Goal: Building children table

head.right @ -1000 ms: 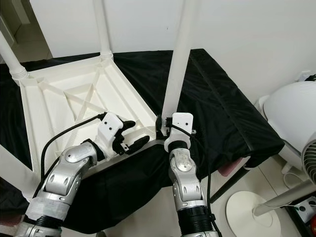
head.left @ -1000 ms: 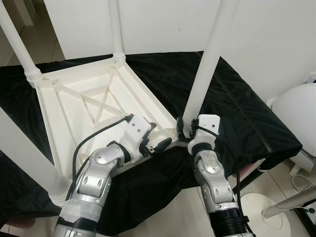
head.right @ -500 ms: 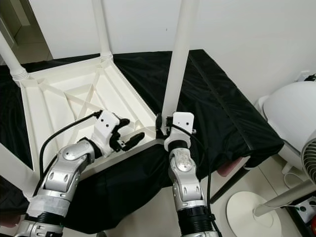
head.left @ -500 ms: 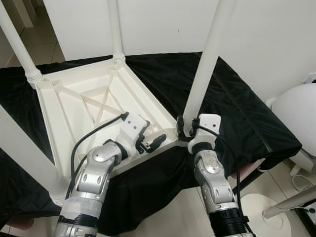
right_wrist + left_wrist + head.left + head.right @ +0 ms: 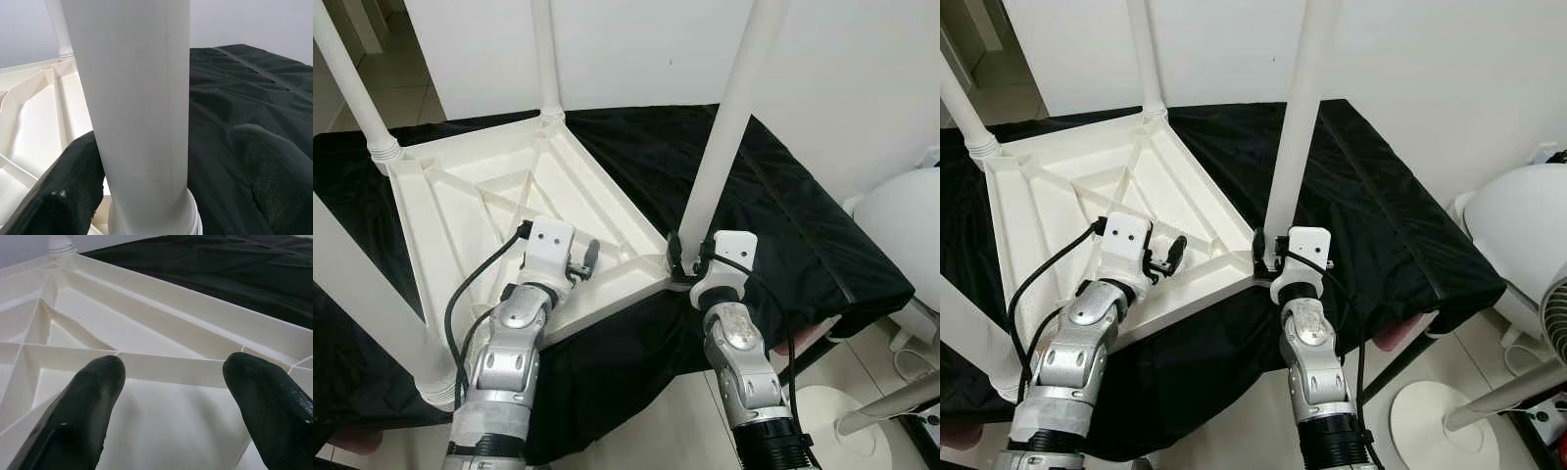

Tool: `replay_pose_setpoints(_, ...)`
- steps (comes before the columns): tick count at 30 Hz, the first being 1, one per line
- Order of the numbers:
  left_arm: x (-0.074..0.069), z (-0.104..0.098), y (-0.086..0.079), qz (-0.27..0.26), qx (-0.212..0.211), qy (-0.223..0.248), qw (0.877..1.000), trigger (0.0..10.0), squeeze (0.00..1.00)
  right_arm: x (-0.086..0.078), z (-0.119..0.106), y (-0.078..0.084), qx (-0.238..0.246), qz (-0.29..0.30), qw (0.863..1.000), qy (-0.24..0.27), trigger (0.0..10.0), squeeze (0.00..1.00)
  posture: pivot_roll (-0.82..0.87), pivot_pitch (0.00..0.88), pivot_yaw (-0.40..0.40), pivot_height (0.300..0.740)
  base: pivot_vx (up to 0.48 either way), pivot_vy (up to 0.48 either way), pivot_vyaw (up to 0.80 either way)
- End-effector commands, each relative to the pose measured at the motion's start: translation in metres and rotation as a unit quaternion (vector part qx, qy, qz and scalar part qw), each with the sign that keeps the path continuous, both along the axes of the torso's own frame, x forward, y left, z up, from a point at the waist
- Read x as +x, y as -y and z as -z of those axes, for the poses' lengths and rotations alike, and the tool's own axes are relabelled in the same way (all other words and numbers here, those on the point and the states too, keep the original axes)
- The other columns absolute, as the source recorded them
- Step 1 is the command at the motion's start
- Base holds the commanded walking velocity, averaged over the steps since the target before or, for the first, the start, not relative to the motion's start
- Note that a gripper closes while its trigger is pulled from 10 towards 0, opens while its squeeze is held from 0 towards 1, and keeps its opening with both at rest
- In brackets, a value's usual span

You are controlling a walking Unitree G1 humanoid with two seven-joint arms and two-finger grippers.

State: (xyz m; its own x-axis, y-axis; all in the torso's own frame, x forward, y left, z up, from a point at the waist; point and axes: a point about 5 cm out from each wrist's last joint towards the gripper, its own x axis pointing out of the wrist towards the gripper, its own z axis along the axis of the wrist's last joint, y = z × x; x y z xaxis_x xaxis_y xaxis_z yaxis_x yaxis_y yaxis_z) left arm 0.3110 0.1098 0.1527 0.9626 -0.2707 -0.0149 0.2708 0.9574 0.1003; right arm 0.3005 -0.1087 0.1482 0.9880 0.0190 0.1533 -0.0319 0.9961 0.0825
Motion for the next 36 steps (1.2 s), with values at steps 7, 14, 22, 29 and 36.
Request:
replay_pose_setpoints(7,0.004,0.002,-0.003,-0.108,-0.042,0.002,0.993,10.0,0.0,-0.005,0.003,-0.008,0.027,-0.004,1.0,-0.003,10.0,0.0,0.01,0.06,0.004,0.74,0.0,0.0,0.0)
replay_pose_setpoints(14,0.003,0.007,0.015,-0.083,-0.082,-0.033,0.993,10.0,0.0,-0.008,0.005,-0.008,0.029,0.0,1.0,-0.004,10.0,0.0,0.01,0.074,-0.005,0.74,0.0,0.0,0.0)
replay_pose_setpoints(22,0.001,0.0,0.023,-0.034,-0.089,0.006,0.995,10.0,0.0,-0.011,0.009,-0.011,0.007,-0.025,1.0,0.001,10.0,0.0,0.01,0.053,0.006,0.74,0.0,0.0,0.0)
replay_pose_setpoints(29,0.007,-0.002,0.011,-0.044,-0.098,0.019,0.994,10.0,0.0,-0.011,0.015,-0.007,-0.012,-0.03,0.999,-0.001,10.0,0.0,0.02,0.0,0.033,0.74,0.0,0.0,0.0)
replay_pose_setpoints(36,0.018,-0.015,0.016,-0.006,-0.086,0.038,0.996,10.0,0.0,-0.009,0.019,-0.001,-0.029,-0.033,0.999,-0.001,10.0,0.0,0.02,0.0,0.082,0.74,0.0,0.0,0.0)
